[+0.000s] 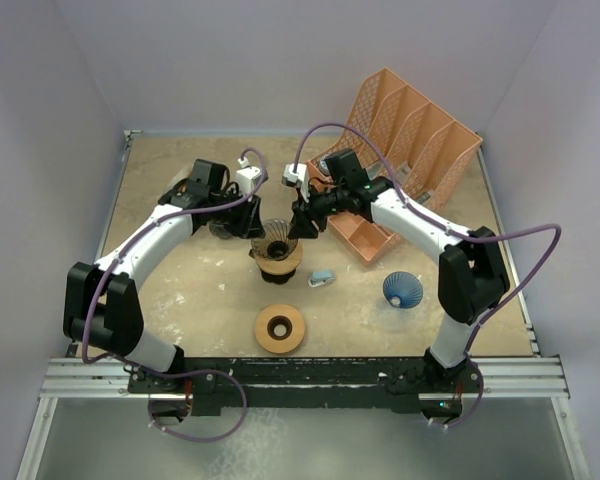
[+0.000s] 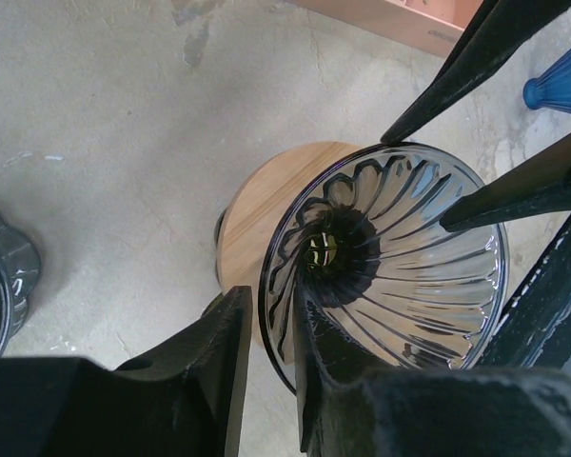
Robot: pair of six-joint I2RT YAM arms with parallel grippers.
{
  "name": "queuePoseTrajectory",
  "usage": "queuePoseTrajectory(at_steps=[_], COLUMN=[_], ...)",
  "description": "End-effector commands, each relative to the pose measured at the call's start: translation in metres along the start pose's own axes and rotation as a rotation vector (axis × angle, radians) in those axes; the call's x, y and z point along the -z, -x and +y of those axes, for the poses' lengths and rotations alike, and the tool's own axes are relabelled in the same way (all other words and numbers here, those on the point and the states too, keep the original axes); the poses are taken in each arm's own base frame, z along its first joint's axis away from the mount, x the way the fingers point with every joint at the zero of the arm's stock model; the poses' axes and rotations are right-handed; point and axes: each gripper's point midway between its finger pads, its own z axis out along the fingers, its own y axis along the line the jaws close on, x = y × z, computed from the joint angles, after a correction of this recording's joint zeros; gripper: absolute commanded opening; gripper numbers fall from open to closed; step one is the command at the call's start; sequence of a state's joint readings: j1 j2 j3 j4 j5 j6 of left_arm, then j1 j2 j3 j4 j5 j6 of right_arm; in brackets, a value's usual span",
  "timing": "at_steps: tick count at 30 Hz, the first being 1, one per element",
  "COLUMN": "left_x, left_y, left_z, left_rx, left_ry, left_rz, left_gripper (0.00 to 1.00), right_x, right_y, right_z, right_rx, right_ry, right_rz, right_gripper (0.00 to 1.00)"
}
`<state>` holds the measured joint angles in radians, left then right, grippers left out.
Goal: Place the coffee filter in the dripper
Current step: Place the coffee dripper in the dripper holder.
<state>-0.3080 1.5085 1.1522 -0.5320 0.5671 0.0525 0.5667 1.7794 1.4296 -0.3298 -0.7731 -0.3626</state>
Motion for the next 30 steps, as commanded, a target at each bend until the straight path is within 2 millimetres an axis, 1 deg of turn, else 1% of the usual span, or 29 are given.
queuePoseTrajectory(at_steps=[1, 10, 23, 30], left_x=[-0.002, -0.006, -0.009, -0.011], left_y=[0.002, -0.005, -0.011, -0.019], left_z=[-0.005, -0.012, -0.004, 0.001], left_rx=[-0.006, -0.033, -0.020, -0.011], left_ry=[-0.021, -0.036, 0.003, 0.024], left_rz=[-0.013, 0.004, 0.034, 0.063], left_gripper=[0.22, 0.15, 0.12, 0.12], right_x=[-0.005, -0.007, -0.016, -0.022], right_y=[-0.011, -0.025, -0.055, -0.067], right_z=[0.002, 0.001, -0.001, -0.002], right_rx=[0.000, 0.021, 0.028, 0.023], right_ry=[0.010, 0.000, -0.006, 0.001], right_rz=[0.011, 0.027, 0.058, 0.070], right_gripper=[0.44, 0.41, 0.39, 0.38])
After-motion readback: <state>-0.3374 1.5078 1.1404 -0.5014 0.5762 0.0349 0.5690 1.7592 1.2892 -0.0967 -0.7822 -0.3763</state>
